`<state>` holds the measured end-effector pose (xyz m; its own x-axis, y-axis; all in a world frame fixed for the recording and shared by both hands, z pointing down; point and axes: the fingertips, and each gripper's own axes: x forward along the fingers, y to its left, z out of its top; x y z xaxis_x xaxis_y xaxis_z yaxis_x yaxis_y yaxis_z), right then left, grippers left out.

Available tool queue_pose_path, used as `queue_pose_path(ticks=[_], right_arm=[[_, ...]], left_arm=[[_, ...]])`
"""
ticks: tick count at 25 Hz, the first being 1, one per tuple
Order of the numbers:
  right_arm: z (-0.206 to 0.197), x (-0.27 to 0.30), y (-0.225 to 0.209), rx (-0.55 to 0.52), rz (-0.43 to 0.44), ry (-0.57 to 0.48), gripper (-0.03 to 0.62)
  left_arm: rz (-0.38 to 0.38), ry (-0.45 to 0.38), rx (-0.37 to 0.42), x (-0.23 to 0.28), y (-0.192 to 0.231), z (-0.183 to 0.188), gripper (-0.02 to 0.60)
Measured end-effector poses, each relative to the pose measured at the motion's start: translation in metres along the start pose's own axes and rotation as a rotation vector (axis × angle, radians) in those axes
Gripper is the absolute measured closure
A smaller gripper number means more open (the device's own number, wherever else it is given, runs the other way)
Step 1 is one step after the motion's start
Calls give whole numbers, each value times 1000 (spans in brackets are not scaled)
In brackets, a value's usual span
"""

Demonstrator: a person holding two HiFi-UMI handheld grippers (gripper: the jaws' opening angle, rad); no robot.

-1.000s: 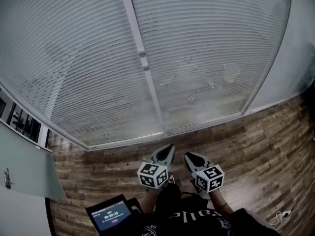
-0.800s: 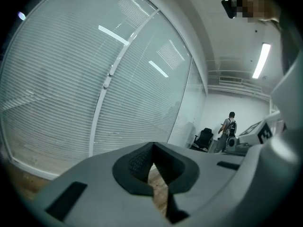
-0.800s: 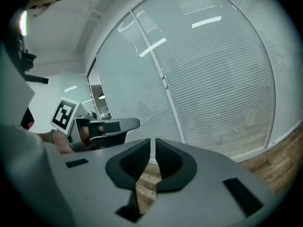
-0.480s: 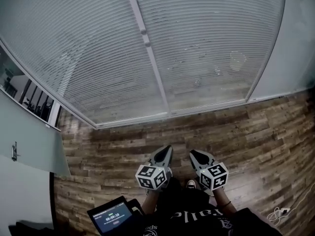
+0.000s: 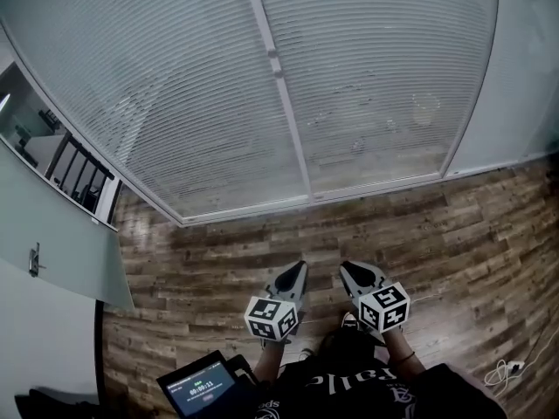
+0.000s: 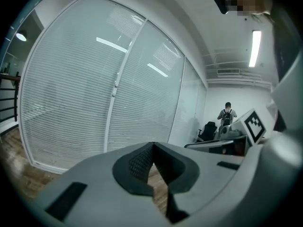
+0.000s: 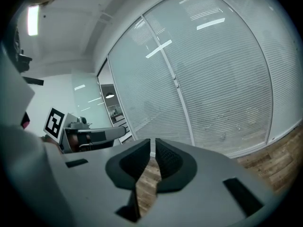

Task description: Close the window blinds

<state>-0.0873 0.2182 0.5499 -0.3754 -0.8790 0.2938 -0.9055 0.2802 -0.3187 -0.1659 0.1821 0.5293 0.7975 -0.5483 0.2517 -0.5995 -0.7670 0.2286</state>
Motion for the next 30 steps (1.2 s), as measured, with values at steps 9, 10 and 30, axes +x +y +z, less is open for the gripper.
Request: queue_pose_path(ticks=[9, 10, 30], right_arm=[[-61, -21, 122, 53, -10, 3, 549], [-69, -24, 134, 53, -9, 12, 549], [-94, -53, 201, 24, -31, 3, 549]], left_arm=[[-3, 6, 14, -132, 8, -37, 577], [-7, 7, 8, -143, 8, -42, 577], [-89, -10, -16, -200, -11, -59, 577]])
